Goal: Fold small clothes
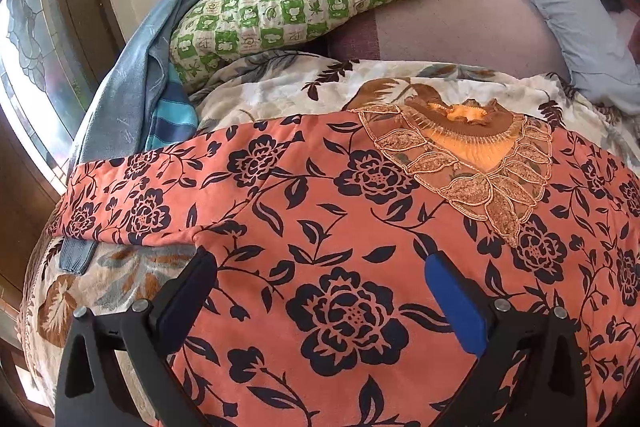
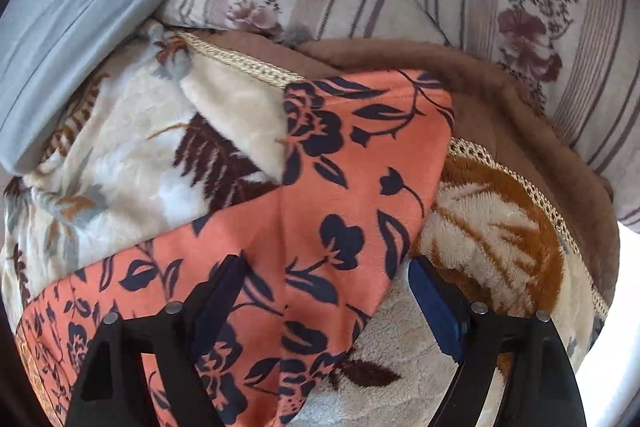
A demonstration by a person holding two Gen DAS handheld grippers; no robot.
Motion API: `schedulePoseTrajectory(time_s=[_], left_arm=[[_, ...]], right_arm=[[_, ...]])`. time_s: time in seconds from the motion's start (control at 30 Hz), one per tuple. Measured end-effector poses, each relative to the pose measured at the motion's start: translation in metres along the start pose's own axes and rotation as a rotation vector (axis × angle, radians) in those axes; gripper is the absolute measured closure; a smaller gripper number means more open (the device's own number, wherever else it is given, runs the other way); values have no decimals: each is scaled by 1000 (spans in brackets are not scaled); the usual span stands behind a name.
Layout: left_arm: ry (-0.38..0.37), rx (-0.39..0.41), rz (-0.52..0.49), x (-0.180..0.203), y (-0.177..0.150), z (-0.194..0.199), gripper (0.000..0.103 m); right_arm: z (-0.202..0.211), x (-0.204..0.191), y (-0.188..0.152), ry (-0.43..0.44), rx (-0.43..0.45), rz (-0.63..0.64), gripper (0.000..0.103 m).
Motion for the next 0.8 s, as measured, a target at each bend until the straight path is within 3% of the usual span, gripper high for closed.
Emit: schedulePoseTrajectory(time_s=[0.03,0.1,0.17,0.2,0.3,0.37,0.43,0.5,0.57,0.67,0.8], left_arm=[[6,-4,9,-3,1,-2,0],[14,-15,33,-8,1,-8,0],[4,-18,45,-7,3,-10,0],[-9,-14,40,-4,4,-10,0],[-85,9,17,17,16,-11,0],[-131,33,-11,31,31,-12,0],[-105,52,-33,31,41,-18,0],[-47,-6,-27,20,36,-34,0],[-2,-135,-6,6,13,-57,0],[4,-262,6,-3,-16,-79,0],[-28,-245,60,-12,-9,-69,0]], right_arm=[[-1,7,0,60,10,-72,35],[4,22,3,133,41,-173,57],[9,27,7,293,57,-258,80],[12,29,9,338,63,-285,85],[17,29,5,419,53,-342,87],[35,9,7,554,93,-375,88],[49,-19,10,620,98,-325,88],[65,-52,7,718,70,-298,88],[82,-96,-3,826,33,-273,88],[121,-162,-31,974,-26,-185,88],[183,-248,-111,1122,-157,6,88]])
Point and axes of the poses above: each gripper's, at about its wrist camera, not at the fingertips, and z roughly against the way its jaws point, x to its right, y to its top, the point moved 10 cm from there along -z, roughly the way its jaws point, and after that the axes turned 6 degrees about x, right-handed, at the moved point
